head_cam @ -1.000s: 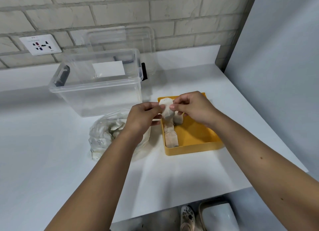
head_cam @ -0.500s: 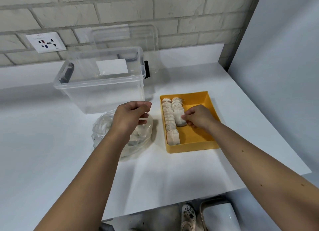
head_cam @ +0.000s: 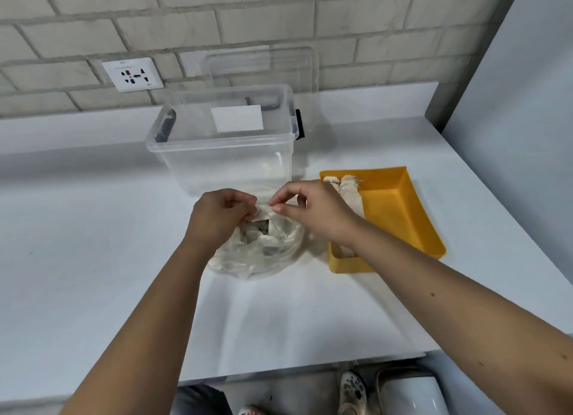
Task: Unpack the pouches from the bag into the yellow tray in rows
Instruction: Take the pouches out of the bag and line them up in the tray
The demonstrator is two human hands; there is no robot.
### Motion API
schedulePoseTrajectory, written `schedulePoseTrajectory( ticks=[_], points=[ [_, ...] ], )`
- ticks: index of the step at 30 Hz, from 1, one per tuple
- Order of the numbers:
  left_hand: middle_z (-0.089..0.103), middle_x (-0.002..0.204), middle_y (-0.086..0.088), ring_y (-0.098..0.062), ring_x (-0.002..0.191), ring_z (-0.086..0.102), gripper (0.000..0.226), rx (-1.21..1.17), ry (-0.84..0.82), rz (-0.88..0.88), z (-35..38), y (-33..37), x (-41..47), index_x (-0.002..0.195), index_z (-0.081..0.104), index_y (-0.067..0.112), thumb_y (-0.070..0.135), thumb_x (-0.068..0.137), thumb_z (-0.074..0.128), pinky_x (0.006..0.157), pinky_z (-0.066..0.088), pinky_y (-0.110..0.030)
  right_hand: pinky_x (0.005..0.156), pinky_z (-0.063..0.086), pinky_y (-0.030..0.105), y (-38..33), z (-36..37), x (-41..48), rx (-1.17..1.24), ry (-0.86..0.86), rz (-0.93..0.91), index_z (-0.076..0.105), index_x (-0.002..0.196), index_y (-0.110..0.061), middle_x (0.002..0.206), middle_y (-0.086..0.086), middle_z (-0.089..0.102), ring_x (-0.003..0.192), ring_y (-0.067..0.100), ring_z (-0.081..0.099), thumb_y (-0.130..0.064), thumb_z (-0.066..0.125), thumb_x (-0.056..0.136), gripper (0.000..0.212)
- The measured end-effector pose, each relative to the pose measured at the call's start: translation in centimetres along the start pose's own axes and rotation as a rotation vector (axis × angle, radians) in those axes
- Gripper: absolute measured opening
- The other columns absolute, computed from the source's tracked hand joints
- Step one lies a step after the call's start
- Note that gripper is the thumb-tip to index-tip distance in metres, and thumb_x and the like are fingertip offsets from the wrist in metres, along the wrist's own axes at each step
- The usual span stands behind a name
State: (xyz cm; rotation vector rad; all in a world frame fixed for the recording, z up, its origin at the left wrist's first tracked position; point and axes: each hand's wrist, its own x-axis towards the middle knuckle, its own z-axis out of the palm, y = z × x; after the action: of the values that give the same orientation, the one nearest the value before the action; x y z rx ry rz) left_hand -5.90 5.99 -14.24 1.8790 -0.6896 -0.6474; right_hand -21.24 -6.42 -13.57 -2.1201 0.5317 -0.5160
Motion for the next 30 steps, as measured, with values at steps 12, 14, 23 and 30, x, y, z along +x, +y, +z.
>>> schedulePoseTrajectory(
  ticks=[12,14,23,30],
  points=[
    [0.073,0.101,0.004,-0.017,0.095,0.065,0.015,0.682,-0.093,0.060,2.1,-2.0,-0.5,0.099,0.076,0.026,0.026,0.089,0.066,0.082,0.051,-0.030,0.093,0.026,0.036,1.4,1.6,0.2,-0.795,-0.241,-0.030,0.070,0.105,-0.035,0.108,-0.012,0.072,0.100,0.014,0.062,-0.030,0.051,0.096,0.022],
    [0.072,0.098,0.004,-0.017,0.091,0.064,0.016,0.781,-0.085,-0.008,3.2,-1.8,-0.1,0.096,0.074,0.024,0.030,0.090,0.061,0.071,0.047,-0.029,0.095,0.026,0.035,1.4,1.6,0.1,-0.789,-0.227,-0.009,0.070,0.105,-0.035,0.107,-0.011,0.073,0.100,0.014,0.063,-0.029,0.051,0.096,0.023],
    [0.070,0.088,0.003,-0.019,0.084,0.066,0.014,0.744,-0.038,-0.129,5.6,-2.2,0.6,0.085,0.073,0.022,0.028,0.088,0.061,0.067,0.046,-0.025,0.101,0.026,0.035,1.5,1.2,0.0,-0.684,-0.183,0.056,0.072,0.104,-0.033,0.099,-0.009,0.073,0.100,0.014,0.062,-0.030,0.053,0.096,0.021],
    [0.069,0.063,-0.003,-0.014,0.057,0.059,0.024,0.288,-0.071,-0.072,2.2,-0.8,-0.6,0.068,0.072,0.008,0.027,0.077,0.081,0.063,0.048,-0.025,0.104,0.029,0.039,1.4,0.2,0.0,-0.693,-0.135,0.044,0.072,0.107,-0.034,0.100,-0.011,0.073,0.098,0.013,0.063,-0.032,0.054,0.096,0.021]
  ],
)
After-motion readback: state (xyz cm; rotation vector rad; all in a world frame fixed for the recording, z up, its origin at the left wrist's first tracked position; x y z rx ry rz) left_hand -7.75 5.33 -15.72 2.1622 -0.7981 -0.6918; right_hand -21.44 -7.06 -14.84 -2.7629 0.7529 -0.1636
